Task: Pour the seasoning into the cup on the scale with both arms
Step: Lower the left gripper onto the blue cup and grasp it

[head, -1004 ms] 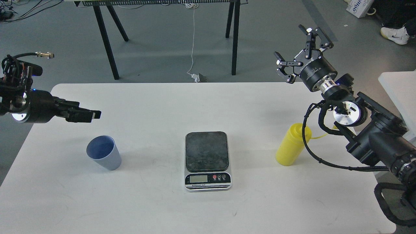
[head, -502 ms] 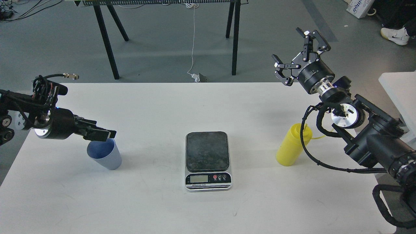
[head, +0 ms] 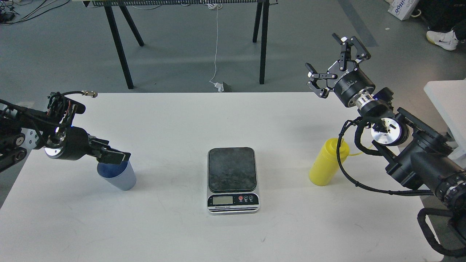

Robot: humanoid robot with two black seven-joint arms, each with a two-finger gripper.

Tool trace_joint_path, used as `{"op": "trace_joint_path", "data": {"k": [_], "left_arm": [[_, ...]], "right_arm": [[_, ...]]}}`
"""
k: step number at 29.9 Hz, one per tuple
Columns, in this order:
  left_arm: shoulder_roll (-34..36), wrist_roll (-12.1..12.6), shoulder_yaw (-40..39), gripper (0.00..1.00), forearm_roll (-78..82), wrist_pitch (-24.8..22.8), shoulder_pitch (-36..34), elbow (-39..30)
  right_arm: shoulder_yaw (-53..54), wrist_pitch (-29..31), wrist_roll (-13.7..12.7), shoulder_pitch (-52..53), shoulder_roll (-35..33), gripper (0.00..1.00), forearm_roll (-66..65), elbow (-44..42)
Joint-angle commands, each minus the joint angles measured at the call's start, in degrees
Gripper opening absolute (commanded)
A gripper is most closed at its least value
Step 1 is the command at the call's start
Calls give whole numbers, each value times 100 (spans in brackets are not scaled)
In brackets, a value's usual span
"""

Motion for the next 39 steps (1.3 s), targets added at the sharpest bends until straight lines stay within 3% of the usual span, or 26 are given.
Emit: {"op": "trace_joint_path", "data": {"k": [1, 19, 28, 39], "left_arm": [[-1, 1, 39, 95, 13, 0, 15, 5], [-186, 1, 444, 93, 66, 0, 41, 585], [-265, 1, 435, 75, 30, 0, 32, 585], [-318, 1, 452, 27, 83, 0, 41, 577]], "right_arm": [[34, 0, -3, 61, 22, 100, 9, 31], [34, 0, -3, 518, 57, 100, 9, 22], [34, 0, -3, 474, 48, 100, 9, 22], [34, 0, -3, 413, 48, 100, 9, 22]]}}
